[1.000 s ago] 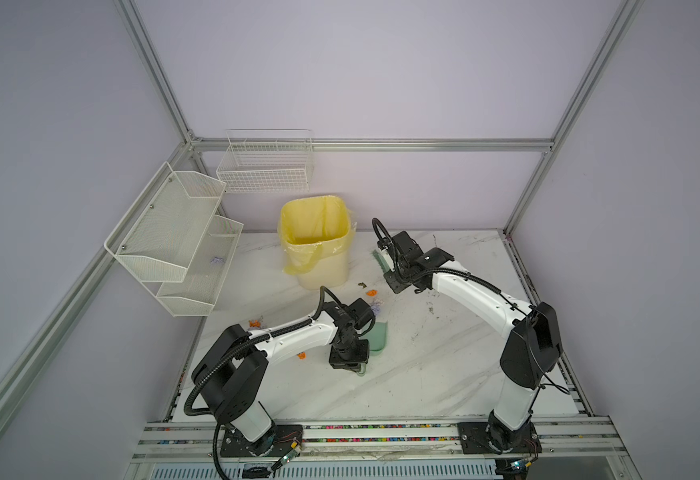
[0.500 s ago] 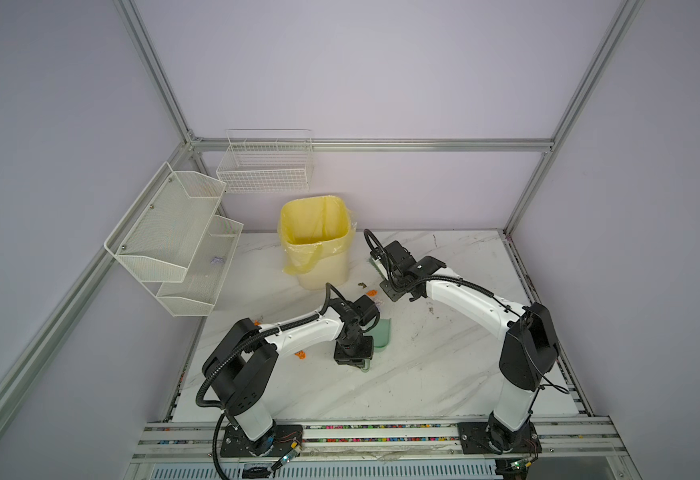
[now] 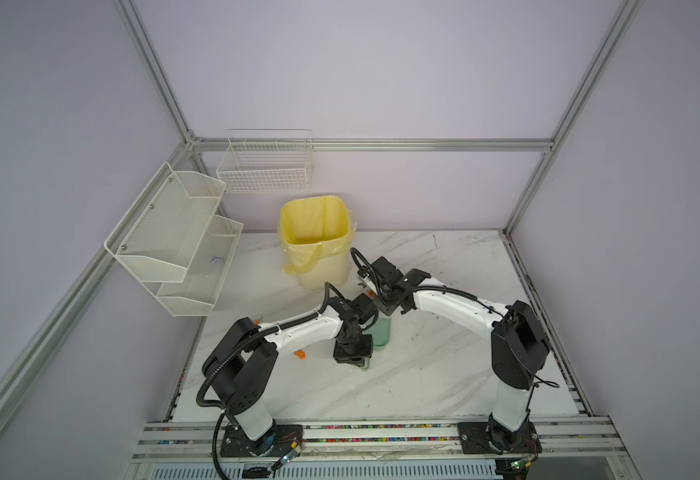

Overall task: Sweep away the paper scraps from the table
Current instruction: 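Sweep the purple and pink scraps with the brush into the left-held dustpan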

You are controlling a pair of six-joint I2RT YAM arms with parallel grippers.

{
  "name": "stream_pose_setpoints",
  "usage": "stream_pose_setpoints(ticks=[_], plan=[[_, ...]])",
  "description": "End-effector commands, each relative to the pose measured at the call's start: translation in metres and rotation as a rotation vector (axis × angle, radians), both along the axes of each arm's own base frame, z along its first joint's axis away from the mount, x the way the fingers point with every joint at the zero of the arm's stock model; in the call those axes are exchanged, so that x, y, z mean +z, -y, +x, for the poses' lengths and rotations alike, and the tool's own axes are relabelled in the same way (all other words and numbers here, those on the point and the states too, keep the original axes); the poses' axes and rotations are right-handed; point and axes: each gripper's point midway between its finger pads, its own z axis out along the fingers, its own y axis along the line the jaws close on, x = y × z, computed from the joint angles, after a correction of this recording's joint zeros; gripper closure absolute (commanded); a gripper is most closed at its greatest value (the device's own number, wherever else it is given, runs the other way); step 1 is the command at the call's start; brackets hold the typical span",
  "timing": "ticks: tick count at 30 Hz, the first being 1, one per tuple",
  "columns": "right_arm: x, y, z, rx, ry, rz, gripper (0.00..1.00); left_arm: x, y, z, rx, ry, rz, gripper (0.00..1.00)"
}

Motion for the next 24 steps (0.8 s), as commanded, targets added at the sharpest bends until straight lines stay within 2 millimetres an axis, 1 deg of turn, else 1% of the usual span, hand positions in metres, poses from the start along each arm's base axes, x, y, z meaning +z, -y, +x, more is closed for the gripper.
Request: stream_pose_setpoints(ticks=[1,3,6,10,12,16,19,24], plan=[[0.013,-0.005,-0.014,0.071,-0.010,0.038,1.00,0.022,0.015,0.018,-0.014,0.060,-0.071,1.00],[0.016,-0.006,-0.019,0.087,-0.011,0.055,1.00,0.020,0.011,0.020,-0.007,0.057,-0.068,1.00],[0.018,-0.011,-0.035,0.151,-0.043,0.102,1.00,0.019,0.008,0.020,-0.003,0.058,-0.064,1.00],[0.029,-0.014,-0.049,0.193,-0.054,0.163,1.00,0.017,0.004,0.023,0.004,0.060,-0.060,1.00],[0.032,-0.014,-0.056,0.207,-0.070,0.180,1.00,0.015,0.003,0.024,0.006,0.058,-0.057,1.00],[0.029,-0.016,-0.074,0.243,-0.137,0.210,1.00,0.012,0.001,0.024,0.003,0.052,-0.048,1.00],[0.031,-0.018,-0.085,0.251,-0.178,0.245,1.00,0.011,-0.001,0.025,0.008,0.052,-0.044,1.00],[0.047,-0.024,-0.102,0.240,-0.252,0.341,1.00,0.010,-0.002,0.025,0.007,0.049,-0.046,1.00]])
